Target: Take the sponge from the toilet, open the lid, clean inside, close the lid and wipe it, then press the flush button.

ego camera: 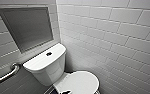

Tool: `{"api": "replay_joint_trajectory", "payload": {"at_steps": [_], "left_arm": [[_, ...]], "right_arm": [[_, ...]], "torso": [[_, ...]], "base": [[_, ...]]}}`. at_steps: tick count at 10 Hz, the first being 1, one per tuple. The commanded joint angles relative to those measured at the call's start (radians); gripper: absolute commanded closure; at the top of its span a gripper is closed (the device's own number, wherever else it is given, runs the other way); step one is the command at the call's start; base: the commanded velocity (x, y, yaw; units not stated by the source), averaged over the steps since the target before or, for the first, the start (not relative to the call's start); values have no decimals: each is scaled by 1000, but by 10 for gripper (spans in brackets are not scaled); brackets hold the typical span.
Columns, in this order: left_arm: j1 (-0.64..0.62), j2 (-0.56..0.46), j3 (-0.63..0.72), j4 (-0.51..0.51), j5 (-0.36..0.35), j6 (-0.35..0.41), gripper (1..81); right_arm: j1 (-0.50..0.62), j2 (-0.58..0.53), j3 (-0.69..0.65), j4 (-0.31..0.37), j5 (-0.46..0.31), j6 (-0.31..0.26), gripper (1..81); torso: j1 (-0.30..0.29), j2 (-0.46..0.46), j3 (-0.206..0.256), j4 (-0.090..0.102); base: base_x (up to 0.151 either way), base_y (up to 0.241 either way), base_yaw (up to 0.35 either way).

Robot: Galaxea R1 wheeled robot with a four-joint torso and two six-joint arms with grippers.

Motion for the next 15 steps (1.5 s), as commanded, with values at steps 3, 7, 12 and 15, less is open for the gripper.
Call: {"api": "replay_joint_trajectory", "payload": {"at_steps": [3,7,12,15], "left_arm": [[-181,-43,-10,-90,-105,-49,10],[-235,-45,-10,-95,-102,-71,10],[-250,-152,-65,-37,-111,-57,10],[-239,-152,-109,-38,-114,-20,10]], "right_arm": [[-30,-14,25,-11,-70,0,811],[-32,3,21,-12,-70,0,811],[-35,12,21,-18,-73,-2,811],[-36,10,26,-17,-73,-2,811]], "torso": [[0,0,2,0],[0,0,2,0],[0,0,2,0],[0,0,2,0]], "base": [[0,0,0],[0,0,0],[0,0,0],[0,0,0]]}}
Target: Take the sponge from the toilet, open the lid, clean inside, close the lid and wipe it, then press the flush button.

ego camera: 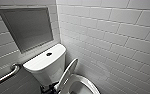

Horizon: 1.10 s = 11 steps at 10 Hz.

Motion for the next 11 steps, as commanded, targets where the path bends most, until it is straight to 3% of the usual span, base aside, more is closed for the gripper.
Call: {"api": "replay_joint_trajectory", "payload": {"at_steps": [1,5,8,11], "left_arm": [[-136,-36,-32,-3,-43,23,10],[-107,-45,-153,-1,-71,26,10],[-18,-45,-288,109,-97,20,10],[72,-62,-320,189,-161,24,10]], "right_arm": [[-29,-14,27,-18,-73,-2,811],[-35,-44,79,-24,-72,-3,811],[-33,-74,103,-35,-72,-5,811],[-44,-77,133,-78,-70,-14,811]], "torso": [[0,0,0,0],[0,0,0,0],[0,0,0,0],[0,0,2,0]], "base": [[0,0,0],[0,0,0],[0,0,0],[0,0,0]]}}
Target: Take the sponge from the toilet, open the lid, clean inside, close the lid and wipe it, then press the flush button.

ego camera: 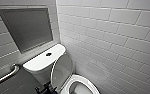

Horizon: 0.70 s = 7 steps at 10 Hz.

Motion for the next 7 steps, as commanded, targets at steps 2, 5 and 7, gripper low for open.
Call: {"api": "replay_joint_trajectory", "payload": {"at_steps": [2,5,7], "left_arm": [[84,-73,-220,97,0,180,10],[102,-44,-301,79,-31,93,10],[34,-45,-215,143,-32,-312,10]], "right_arm": [[-38,-26,67,-76,-64,-8,811],[-45,-24,88,-121,-64,-8,811],[-46,-18,90,-122,-66,-8,811]], "torso": [[0,0,0,0],[0,0,0,-1],[0,0,0,-1]], "base": [[0,0,0],[0,0,0],[0,0,0]]}}
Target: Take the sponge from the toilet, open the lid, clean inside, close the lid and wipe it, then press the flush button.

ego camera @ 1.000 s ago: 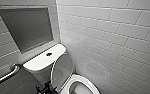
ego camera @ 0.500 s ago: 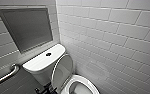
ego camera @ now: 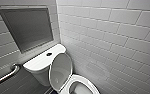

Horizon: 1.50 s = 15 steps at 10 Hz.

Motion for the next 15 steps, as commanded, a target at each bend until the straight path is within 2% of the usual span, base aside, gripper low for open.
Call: {"api": "replay_joint_trajectory", "payload": {"at_steps": [1,2,3,4,5,6,7,9,11,12,13,15], "left_arm": [[-157,-66,147,83,-35,-416,10],[-149,-87,163,179,-28,-363,10],[-131,-82,127,369,13,-281,10],[-103,-84,94,578,67,-264,10],[-73,-92,68,895,116,-262,10],[-32,-86,60,1067,188,-262,10],[39,-62,62,1222,322,-249,10],[151,9,69,1341,518,-133,10],[254,53,107,1478,677,-106,10],[306,69,137,1514,757,-106,10],[353,86,160,1533,792,-103,10],[409,124,149,1534,786,-104,10]], "right_arm": [[-31,-13,29,-34,-72,-5,811],[-22,-14,25,-32,-72,-5,811],[-11,-19,20,-31,-74,-5,811],[-4,-22,10,-28,-75,-5,811],[10,-27,-12,-32,-81,-5,811],[24,-28,-38,-35,-84,-6,811],[41,-37,-65,-45,-84,-6,811],[64,-44,-76,-51,-83,-6,811],[93,-44,-96,-49,-86,-5,811],[102,-45,-99,-49,-87,-5,811],[107,-50,-96,-49,-91,-5,811],[111,-47,-96,-51,-89,-6,811]], "torso": [[0,0,0,0],[0,0,0,0],[0,0,0,0],[0,0,0,0],[0,0,0,0],[0,0,0,0],[0,0,0,0],[0,0,0,0],[0,0,0,0],[0,0,0,0],[0,0,0,0],[0,0,0,0]], "base": [[0,0,0],[0,0,0],[0,0,0],[0,0,0],[0,0,0],[0,0,0],[0,0,0],[0,0,0],[0,0,0],[0,0,0],[0,0,0],[0,0,0]]}}
